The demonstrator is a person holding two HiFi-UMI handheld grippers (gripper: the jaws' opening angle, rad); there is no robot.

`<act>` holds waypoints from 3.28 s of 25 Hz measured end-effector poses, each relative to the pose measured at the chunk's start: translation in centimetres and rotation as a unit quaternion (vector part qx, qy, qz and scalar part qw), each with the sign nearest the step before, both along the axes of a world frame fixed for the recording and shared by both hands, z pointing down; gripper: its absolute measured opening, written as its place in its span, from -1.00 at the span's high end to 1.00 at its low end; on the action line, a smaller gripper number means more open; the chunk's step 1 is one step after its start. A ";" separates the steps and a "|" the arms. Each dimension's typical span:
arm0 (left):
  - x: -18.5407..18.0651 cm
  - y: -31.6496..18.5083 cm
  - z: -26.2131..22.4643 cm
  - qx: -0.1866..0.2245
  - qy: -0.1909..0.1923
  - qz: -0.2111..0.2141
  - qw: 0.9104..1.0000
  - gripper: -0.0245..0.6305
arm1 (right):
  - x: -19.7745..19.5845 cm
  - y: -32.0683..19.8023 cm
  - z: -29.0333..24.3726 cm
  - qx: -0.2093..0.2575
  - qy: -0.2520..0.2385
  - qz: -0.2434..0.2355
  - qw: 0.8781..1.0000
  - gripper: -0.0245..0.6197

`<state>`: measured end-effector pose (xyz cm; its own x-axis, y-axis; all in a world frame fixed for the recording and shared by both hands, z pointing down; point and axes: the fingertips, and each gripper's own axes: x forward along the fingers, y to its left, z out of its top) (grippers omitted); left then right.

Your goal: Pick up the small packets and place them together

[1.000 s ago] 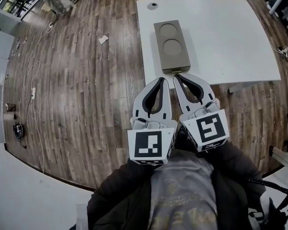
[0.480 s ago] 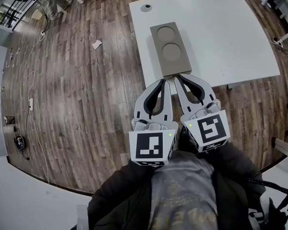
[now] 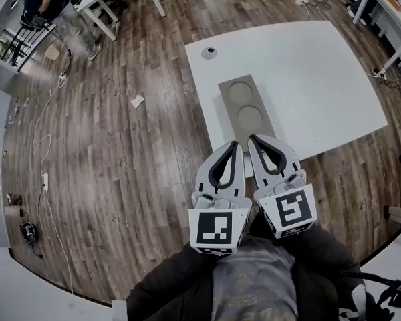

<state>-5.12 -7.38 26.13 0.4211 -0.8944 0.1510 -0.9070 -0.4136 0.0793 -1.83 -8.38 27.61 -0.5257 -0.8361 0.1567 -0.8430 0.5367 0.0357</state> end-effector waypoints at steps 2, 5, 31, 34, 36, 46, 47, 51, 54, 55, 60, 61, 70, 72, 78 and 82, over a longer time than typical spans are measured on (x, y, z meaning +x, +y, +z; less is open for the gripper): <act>-0.5 0.1 0.3 -0.009 0.005 0.002 1.000 0.92 | -0.3 0.2 0.2 -0.005 0.003 0.006 1.000 0.91; -0.2 -0.2 -0.2 -0.002 0.007 0.005 1.000 0.92 | 0.1 -0.1 -0.2 -0.009 0.005 0.011 1.000 0.91; 2.6 -0.6 -2.0 0.002 0.004 0.043 0.999 0.92 | 2.8 0.3 -1.0 0.005 -0.003 0.033 0.999 0.90; 2.5 0.0 -0.8 0.005 0.005 0.037 0.999 0.92 | 3.0 1.1 0.0 0.009 -0.005 0.032 0.999 0.90; 2.5 0.8 0.2 0.014 0.009 0.032 0.999 0.92 | 3.2 2.3 1.8 0.004 -0.007 0.031 0.999 0.90; 2.3 3.3 8.7 -0.001 -0.008 0.013 1.000 0.92 | 3.4 5.3 12.9 -0.047 -0.021 0.026 0.998 0.90; 2.3 3.3 8.3 -0.002 -0.008 0.015 1.000 0.92 | 3.5 5.3 12.7 -0.047 -0.021 0.029 0.998 0.90; 2.5 3.2 7.6 0.002 -0.006 0.018 1.000 0.92 | 4.4 5.3 13.0 -0.054 -0.003 0.050 0.997 0.90; 2.5 2.8 8.6 -0.004 -0.003 0.018 1.000 0.93 | 4.8 4.9 14.6 -0.065 0.010 0.069 0.995 0.90; 2.4 2.8 9.0 -0.009 -0.004 0.018 1.000 0.92 | 4.8 4.8 15.1 -0.070 0.014 0.072 0.995 0.86; 2.1 2.3 9.2 -0.014 -0.003 0.023 1.000 0.92 | 4.8 4.1 16.8 -0.103 0.029 0.086 0.991 0.44; 2.0 2.1 9.2 -0.016 -0.003 0.025 1.000 0.92 | 4.9 3.8 17.0 -0.106 0.032 0.092 0.990 0.39; 1.2 0.1 10.8 -0.037 0.004 0.030 0.999 0.92 | 4.7 2.3 18.9 -0.146 0.053 0.107 0.982 0.34; 1.1 -0.3 11.0 -0.042 0.006 0.033 0.999 0.93 | 4.5 1.9 19.1 -0.156 0.057 0.110 0.980 0.34; 0.5 -1.1 11.2 -0.051 0.008 0.037 0.998 0.93 | 4.6 1.2 20.3 -0.185 0.061 0.132 0.972 0.34; 0.1 -1.2 11.6 -0.059 0.008 0.040 0.997 0.93 | 4.5 1.1 20.4 -0.184 0.057 0.137 0.972 0.34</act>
